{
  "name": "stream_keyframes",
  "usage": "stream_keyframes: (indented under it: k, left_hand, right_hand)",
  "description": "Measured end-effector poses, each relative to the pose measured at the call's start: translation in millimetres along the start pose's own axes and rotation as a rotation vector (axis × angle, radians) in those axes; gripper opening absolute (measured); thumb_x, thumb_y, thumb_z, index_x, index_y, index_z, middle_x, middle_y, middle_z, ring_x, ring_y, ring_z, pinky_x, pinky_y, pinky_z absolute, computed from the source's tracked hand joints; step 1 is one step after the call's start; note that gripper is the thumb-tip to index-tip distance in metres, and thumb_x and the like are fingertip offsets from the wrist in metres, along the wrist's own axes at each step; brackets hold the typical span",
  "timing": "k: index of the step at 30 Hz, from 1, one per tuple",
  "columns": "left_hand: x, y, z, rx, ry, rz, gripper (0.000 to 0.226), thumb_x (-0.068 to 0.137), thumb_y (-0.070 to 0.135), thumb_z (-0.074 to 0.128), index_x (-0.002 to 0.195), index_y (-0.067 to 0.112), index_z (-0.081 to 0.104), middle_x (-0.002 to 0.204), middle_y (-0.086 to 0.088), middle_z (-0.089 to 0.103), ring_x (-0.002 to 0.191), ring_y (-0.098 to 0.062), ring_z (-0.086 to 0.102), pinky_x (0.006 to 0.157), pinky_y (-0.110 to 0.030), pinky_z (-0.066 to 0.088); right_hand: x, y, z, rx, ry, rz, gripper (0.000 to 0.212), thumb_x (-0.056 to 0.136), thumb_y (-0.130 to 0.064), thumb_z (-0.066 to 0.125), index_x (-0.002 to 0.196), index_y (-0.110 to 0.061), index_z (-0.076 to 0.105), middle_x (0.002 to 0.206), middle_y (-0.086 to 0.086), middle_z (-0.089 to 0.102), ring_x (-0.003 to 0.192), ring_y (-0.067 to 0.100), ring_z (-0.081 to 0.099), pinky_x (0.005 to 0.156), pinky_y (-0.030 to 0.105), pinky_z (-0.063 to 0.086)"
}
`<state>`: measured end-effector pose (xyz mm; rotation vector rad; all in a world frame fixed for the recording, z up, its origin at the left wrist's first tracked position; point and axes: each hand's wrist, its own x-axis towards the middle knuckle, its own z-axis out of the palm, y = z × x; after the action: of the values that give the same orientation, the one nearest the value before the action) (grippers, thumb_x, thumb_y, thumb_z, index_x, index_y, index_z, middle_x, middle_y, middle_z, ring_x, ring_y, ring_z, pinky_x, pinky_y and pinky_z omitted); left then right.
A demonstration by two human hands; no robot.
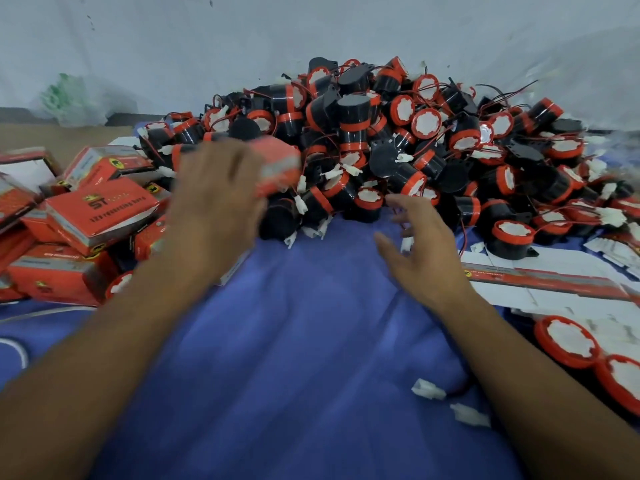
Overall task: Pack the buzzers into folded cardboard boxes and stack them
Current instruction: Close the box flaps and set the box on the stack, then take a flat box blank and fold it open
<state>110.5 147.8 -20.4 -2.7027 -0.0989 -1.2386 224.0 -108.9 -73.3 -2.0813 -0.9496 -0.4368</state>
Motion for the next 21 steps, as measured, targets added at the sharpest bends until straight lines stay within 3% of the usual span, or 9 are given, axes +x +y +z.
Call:
stream_keyframes:
  k: [2, 4, 6, 8, 13, 15, 17, 19, 21]
  left_hand:
    - [6.3, -36.9, -9.2, 0.216, -0.050, -0.185, 0.047, 0.065, -0.004, 0.074, 0.107, -0.004, 0.051, 0.111, -0.029, 0.049, 0.100, -0.045, 0.047, 0.081, -0.053, 0.036]
    - [0.7, -58.6, -10.9, 0.351, -0.152, -0.316, 0.048, 0.067, -0.004, 0.075, 0.108, -0.006, 0.050, 0.112, -0.034, 0.046, 0.106, -0.049, 0.045, 0.087, -0.058, 0.036]
    - [-6.3, -62.0, -5.1, 0.372, -0.283, -0.355, 0.049, 0.074, 0.010, 0.079, 0.113, -0.007, 0.054, 0.116, -0.036, 0.049, 0.113, -0.049, 0.044, 0.093, -0.059, 0.036]
    - [-9.4, -57.2, 4.1, 0.330, -0.392, -0.386, 0.059, 0.082, 0.035, 0.076, 0.119, -0.006, 0.055, 0.129, -0.032, 0.050, 0.125, -0.045, 0.039, 0.101, -0.056, 0.034]
    - [-9.3, -48.3, 12.8, 0.252, -0.340, -0.346, 0.058, 0.089, 0.045, 0.063, 0.128, 0.002, 0.056, 0.152, -0.027, 0.034, 0.144, -0.041, 0.023, 0.116, -0.058, 0.013]
    - [-8.7, -37.7, 11.4, 0.130, -0.256, -0.268, 0.053, 0.090, 0.039, 0.064, 0.126, 0.001, 0.057, 0.149, -0.026, 0.038, 0.142, -0.041, 0.028, 0.114, -0.060, 0.016]
    - [-8.7, -17.1, 11.3, -0.049, -0.182, -0.152, 0.045, 0.091, 0.034, 0.060, 0.122, 0.001, 0.061, 0.140, -0.022, 0.049, 0.133, -0.039, 0.041, 0.110, -0.056, 0.029]
    - [-12.2, 10.8, 13.6, -0.293, -0.198, -0.107, 0.044, 0.092, 0.033, 0.054, 0.124, 0.003, 0.060, 0.134, -0.016, 0.056, 0.126, -0.034, 0.049, 0.105, -0.048, 0.040]
    - [-21.6, 33.8, 19.2, -0.520, -0.276, -0.142, 0.046, 0.094, 0.033, 0.052, 0.134, 0.010, 0.053, 0.137, -0.009, 0.053, 0.126, -0.025, 0.046, 0.104, -0.038, 0.040]
  right_hand:
    - [2.0, 11.4, -8.6, -0.223, 0.042, 0.103, 0.039, 0.091, -0.017, 0.067, 0.128, -0.008, 0.057, 0.123, 0.007, 0.054, 0.112, 0.026, 0.052, 0.093, 0.037, 0.046]
    - [3.3, 20.0, -11.4, -0.387, -0.069, 0.268, 0.037, 0.092, -0.022, 0.064, 0.124, -0.004, 0.059, 0.121, 0.017, 0.054, 0.110, 0.038, 0.051, 0.095, 0.045, 0.044]
    - [2.1, 22.4, -9.1, -0.496, -0.202, 0.350, 0.037, 0.092, -0.027, 0.062, 0.121, -0.004, 0.060, 0.118, 0.019, 0.056, 0.107, 0.041, 0.051, 0.095, 0.046, 0.042]
    - [2.2, 23.0, -7.4, -0.542, -0.225, 0.326, 0.028, 0.092, -0.027, 0.061, 0.108, -0.004, 0.061, 0.107, 0.018, 0.061, 0.099, 0.041, 0.053, 0.091, 0.043, 0.040]
    - [4.2, 25.3, -5.2, -0.506, -0.151, 0.313, 0.020, 0.091, -0.018, 0.058, 0.102, -0.002, 0.063, 0.099, 0.018, 0.063, 0.091, 0.039, 0.053, 0.087, 0.044, 0.041]
    - [5.4, 25.2, -5.3, -0.445, -0.044, 0.300, 0.018, 0.090, -0.014, 0.058, 0.099, 0.001, 0.063, 0.097, 0.019, 0.063, 0.088, 0.039, 0.052, 0.088, 0.046, 0.040]
    - [8.3, 21.2, -7.2, -0.344, 0.081, 0.274, 0.012, 0.091, -0.012, 0.055, 0.087, -0.001, 0.060, 0.086, 0.014, 0.059, 0.082, 0.035, 0.052, 0.078, 0.045, 0.042]
    - [9.2, 12.9, -8.1, -0.209, 0.153, 0.245, 0.018, 0.093, -0.014, 0.050, 0.076, -0.007, 0.052, 0.073, 0.005, 0.052, 0.071, 0.024, 0.049, 0.062, 0.036, 0.036]
    - [7.1, -2.0, -7.1, -0.081, 0.137, 0.157, 0.022, 0.094, -0.018, 0.047, 0.074, -0.010, 0.050, 0.067, -0.002, 0.049, 0.063, 0.014, 0.047, 0.054, 0.028, 0.032]
